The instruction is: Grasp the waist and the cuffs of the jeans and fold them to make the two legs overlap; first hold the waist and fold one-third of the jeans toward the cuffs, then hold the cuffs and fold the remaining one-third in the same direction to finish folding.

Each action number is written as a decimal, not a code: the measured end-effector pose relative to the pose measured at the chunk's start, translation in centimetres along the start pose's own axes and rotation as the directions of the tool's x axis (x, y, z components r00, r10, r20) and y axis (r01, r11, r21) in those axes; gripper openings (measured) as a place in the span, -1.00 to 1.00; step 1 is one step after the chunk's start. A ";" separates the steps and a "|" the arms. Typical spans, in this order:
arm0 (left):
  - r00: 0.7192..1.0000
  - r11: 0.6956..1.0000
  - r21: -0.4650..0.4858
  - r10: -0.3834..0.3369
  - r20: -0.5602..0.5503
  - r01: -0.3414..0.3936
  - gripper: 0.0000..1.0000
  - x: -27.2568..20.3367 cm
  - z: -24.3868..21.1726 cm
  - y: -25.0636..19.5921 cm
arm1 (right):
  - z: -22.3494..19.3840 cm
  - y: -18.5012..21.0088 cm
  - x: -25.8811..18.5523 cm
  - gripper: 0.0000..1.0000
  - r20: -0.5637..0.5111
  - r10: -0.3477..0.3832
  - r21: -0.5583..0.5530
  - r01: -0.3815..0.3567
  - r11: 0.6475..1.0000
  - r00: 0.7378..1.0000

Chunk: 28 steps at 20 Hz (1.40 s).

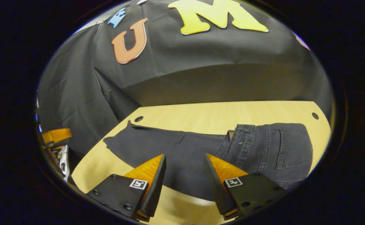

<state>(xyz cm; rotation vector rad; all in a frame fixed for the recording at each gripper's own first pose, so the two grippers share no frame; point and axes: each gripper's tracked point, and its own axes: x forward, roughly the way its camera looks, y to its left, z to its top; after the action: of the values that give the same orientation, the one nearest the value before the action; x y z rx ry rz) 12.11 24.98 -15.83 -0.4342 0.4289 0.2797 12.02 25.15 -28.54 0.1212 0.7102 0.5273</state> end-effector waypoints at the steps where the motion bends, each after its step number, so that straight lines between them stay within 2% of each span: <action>1: 1.000 1.000 -0.014 0.015 -0.022 -0.015 0.97 1.3 -0.6 0.4 | 0.5 0.2 -0.8 0.48 0.010 0.009 -0.017 -0.009 1.000 1.000; 6: 0.991 0.996 -0.064 0.051 -0.123 -0.059 0.97 7.2 -3.3 1.8 | 4.2 -0.9 -4.5 0.48 0.065 0.010 -0.062 -0.006 0.998 0.998; 10: 0.981 0.996 0.008 0.090 -0.170 -0.090 0.96 11.0 -4.6 2.5 | 7.6 -3.8 -5.9 0.49 0.114 -0.043 0.006 0.043 0.999 0.993; 13: 0.970 0.994 0.028 0.112 -0.218 -0.108 0.97 12.7 -5.5 2.5 | 9.1 -5.4 -6.6 0.49 0.134 -0.077 0.026 0.075 0.997 0.988; 14: 0.965 0.992 0.027 0.124 -0.233 -0.121 0.96 13.3 -5.8 2.7 | 9.5 -5.7 -6.8 0.40 0.136 -0.084 0.029 0.081 0.996 0.987; 15: 0.960 0.992 0.013 0.123 -0.250 -0.124 0.96 13.9 -6.3 2.6 | 9.7 -5.8 -7.0 0.48 0.138 -0.086 0.032 0.083 0.996 0.987; 16: 0.956 0.992 -0.015 0.116 -0.269 -0.124 1.00 14.0 -6.7 2.8 | 10.0 -6.1 -7.1 0.40 0.140 -0.090 0.033 0.087 0.996 0.986; 17: 0.956 0.989 -0.027 0.134 -0.260 -0.146 0.96 13.4 -5.6 3.0 | 10.2 -6.3 -7.1 0.48 0.142 -0.094 0.034 0.090 0.995 0.985; 18: 0.958 0.990 -0.034 0.125 -0.257 -0.138 0.75 13.7 -5.8 3.2 | 10.4 -6.5 -7.1 0.48 0.141 -0.097 0.039 0.092 0.995 0.985; 19: 0.957 0.988 -0.046 0.131 -0.258 -0.148 0.89 13.5 -5.6 3.3 | 10.5 -6.5 -7.1 0.48 0.137 -0.097 0.048 0.091 0.995 0.986; 21: 0.958 0.985 -0.081 0.129 -0.258 -0.154 0.93 13.7 -5.1 3.3 | 10.6 -6.8 -7.0 0.48 0.128 -0.101 0.064 0.094 0.994 0.987; 22: 0.958 0.984 -0.084 0.131 -0.256 -0.157 0.94 13.6 -4.8 3.2 | 10.8 -6.9 -7.0 0.40 0.128 -0.104 0.074 0.095 0.993 0.986; 23: 0.957 0.984 -0.060 0.146 -0.251 -0.166 0.93 13.6 -4.9 3.3 | 11.1 -7.0 -7.1 0.48 0.132 -0.105 0.083 0.094 0.992 0.986; 24: 0.951 0.982 -0.012 0.180 -0.254 -0.189 0.89 13.7 -5.3 4.0 | 11.3 -7.1 -7.1 0.48 0.134 -0.107 0.091 0.095 0.991 0.985; 25: 0.944 0.976 0.053 0.219 -0.246 -0.212 0.58 13.4 -5.4 4.3 | 11.7 -7.3 -7.2 0.48 0.139 -0.110 0.097 0.097 0.991 0.984; 26: 0.939 0.967 0.123 0.248 -0.236 -0.224 0.64 13.4 -5.5 4.5 | 12.0 -7.5 -7.4 0.40 0.144 -0.112 0.101 0.098 0.990 0.983; 27: 0.940 0.964 0.135 0.255 -0.227 -0.229 0.55 13.4 -5.5 4.6 | 12.4 -7.7 -7.6 0.48 0.149 -0.117 0.104 0.102 0.989 0.982; 28: 0.943 0.968 0.102 0.248 -0.222 -0.231 0.47 13.2 -5.4 4.6 | 12.8 -8.0 -7.9 0.48 0.155 -0.122 0.107 0.106 0.989 0.980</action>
<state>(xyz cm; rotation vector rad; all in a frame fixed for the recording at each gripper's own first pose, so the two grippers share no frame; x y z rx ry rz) 20.24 28.76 -27.83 -0.3416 0.7228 0.4498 18.68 15.15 -16.47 0.2120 0.5810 0.3684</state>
